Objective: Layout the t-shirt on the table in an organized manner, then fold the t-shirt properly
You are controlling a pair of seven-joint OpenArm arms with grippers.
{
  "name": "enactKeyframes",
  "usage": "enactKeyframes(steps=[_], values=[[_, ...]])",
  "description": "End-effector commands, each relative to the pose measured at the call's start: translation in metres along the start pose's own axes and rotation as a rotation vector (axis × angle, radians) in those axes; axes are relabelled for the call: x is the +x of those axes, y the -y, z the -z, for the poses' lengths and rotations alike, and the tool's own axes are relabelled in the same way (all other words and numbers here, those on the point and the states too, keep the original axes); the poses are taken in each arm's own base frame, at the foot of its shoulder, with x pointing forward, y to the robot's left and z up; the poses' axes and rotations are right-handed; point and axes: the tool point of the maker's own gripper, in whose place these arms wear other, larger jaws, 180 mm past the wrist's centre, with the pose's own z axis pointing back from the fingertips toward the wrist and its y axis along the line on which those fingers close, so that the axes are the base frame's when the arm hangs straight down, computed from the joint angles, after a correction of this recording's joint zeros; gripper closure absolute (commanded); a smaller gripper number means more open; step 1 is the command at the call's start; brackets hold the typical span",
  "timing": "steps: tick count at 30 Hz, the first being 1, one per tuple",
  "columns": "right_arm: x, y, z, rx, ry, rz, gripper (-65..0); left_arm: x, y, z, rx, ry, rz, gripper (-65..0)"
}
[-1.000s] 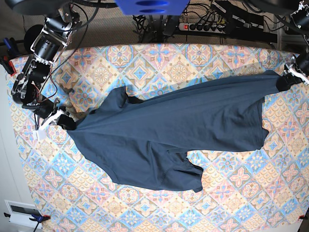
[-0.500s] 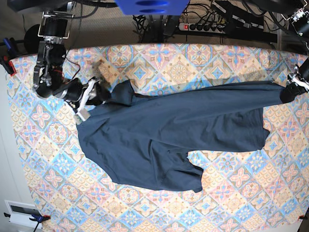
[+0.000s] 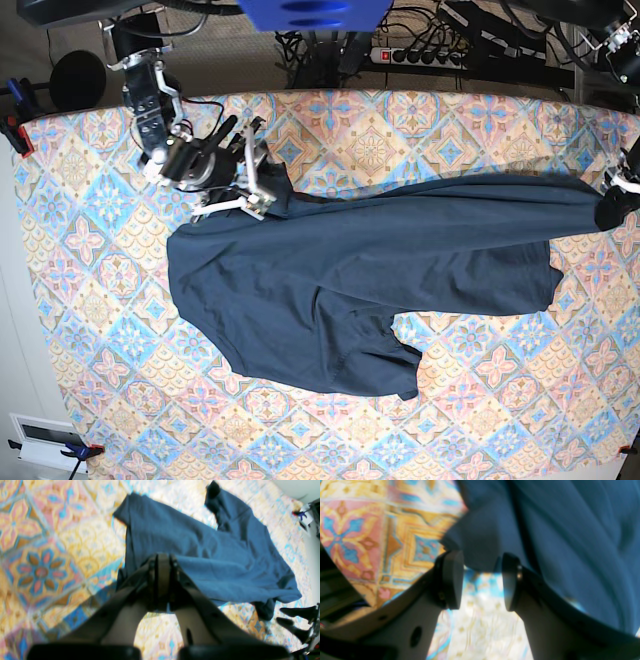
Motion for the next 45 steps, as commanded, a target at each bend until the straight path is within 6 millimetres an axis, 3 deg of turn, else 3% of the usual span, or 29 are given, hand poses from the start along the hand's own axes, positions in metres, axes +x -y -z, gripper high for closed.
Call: enactKeyframes(steps=[1,11,18,23,26,32,38,41,45], values=[[0.009,0.003,-0.003,-0.02,0.019,-0.04,-24.6,0.018,0.003,-0.004,-0.007,0.047,0.031,0.0],[0.004,-0.002,0.01,-0.045,-0.033,-0.138,-24.6,0.021,0.005,-0.004,-0.012,0.056,0.032,0.0],[-0.022,-0.006,0.024,-0.009,-0.102,-0.099,-24.6,0.021,0.005,-0.003,-0.012,0.057,0.032,0.0],[-0.008,-0.007,0.026,-0.003,-0.019,-0.098,-19.2,0.021,0.005,-0.003,-0.012,0.057,0.032,0.0],[0.007,0.009,0.024,-0.036,0.016,-0.116,-13.2,0.021,0.005,-0.003,-0.012,0.057,0.032,0.0],[0.039,0.016,0.025,-0.055,0.084,-0.112,-12.6,0.021,0.005,-0.003,-0.012,0.056,0.032,0.0],[0.039,0.015,0.026,-0.053,0.082,-0.11,-16.1,0.021,0.005,-0.003,-0.014,0.055,0.032,0.0],[0.028,0.014,0.032,-0.037,0.053,-0.094,-19.7,0.021,0.005,-0.003,-0.014,0.055,0.032,0.0],[0.018,0.011,0.039,-0.018,0.024,-0.079,-18.3,0.021,0.005,-0.003,-0.015,0.057,0.033,0.0]])
